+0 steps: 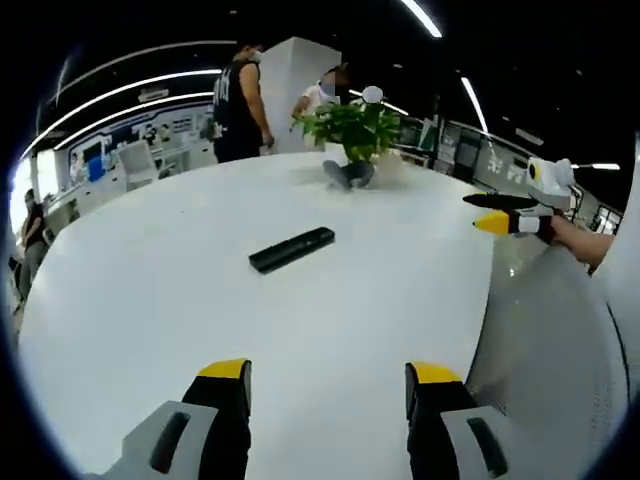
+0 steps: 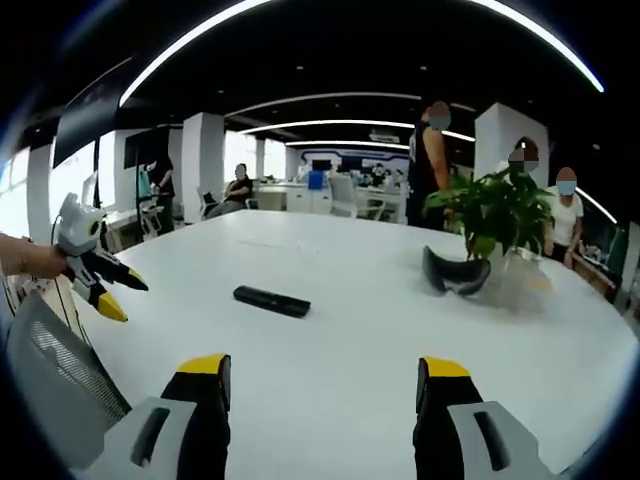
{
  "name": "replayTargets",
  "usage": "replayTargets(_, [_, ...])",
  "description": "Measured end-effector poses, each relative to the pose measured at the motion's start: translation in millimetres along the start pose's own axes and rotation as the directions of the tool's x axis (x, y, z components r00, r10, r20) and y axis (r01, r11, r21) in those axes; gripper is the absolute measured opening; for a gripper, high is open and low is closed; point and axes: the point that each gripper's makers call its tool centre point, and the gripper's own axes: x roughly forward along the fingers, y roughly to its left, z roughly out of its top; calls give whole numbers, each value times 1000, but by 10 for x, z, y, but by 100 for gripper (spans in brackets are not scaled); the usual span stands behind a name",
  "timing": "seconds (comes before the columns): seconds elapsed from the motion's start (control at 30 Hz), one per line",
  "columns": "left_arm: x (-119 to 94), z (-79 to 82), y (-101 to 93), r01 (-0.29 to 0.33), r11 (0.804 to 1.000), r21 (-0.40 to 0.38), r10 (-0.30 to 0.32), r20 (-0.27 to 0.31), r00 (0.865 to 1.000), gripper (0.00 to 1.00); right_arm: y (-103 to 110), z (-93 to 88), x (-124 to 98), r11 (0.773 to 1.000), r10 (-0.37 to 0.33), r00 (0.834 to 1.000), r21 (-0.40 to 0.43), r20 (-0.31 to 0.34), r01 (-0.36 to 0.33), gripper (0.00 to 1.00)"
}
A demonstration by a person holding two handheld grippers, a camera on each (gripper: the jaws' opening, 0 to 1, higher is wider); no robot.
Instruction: Press the specified remote control buttons in sequence, fully releasing each button before pressing the next.
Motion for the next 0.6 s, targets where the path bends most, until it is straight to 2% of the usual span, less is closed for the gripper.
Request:
replayTargets(0.03, [46, 44, 17, 8, 1000, 6, -8, 2, 1000, 62, -1, 2, 0, 1000, 0, 1000, 0, 1, 0, 75])
replayTargets(0.1, [184, 158, 18, 63, 998, 29, -63, -11, 998, 62, 3, -7, 0, 1000, 1, 1000, -1, -3, -1, 75])
replayTargets(0.2, [324, 260, 60, 99, 995, 15, -98, -26, 995, 62, -3, -8, -1, 1000, -2, 1000, -6, -4, 2, 74])
replayTargets(0.3, [481, 376, 117, 134, 991, -17, -135, -23, 991, 62, -26, -24, -7, 1000, -14, 1000, -7, -12, 14, 74])
replayTargets(0.37, [579, 465, 129, 169, 982, -81, -170, -4, 985, 62, -36, -32, -9, 1000, -18, 1000, -10, -15, 18, 73])
replayTargets(0.47, [717, 523, 207, 192, 976, -98, -196, -27, 980, 61, -46, -36, -13, 1000, -22, 1000, -3, -16, 22, 73])
replayTargets(0.53, [765, 543, 189, 227, 962, -151, -236, -42, 971, 61, -45, -39, -12, 1000, -19, 1000, 0, -16, 19, 72])
replayTargets(0.6, [841, 575, 257, 220, 967, -131, -230, -70, 971, 61, -31, -48, -7, 1000, -12, 1000, -1, -21, 12, 72])
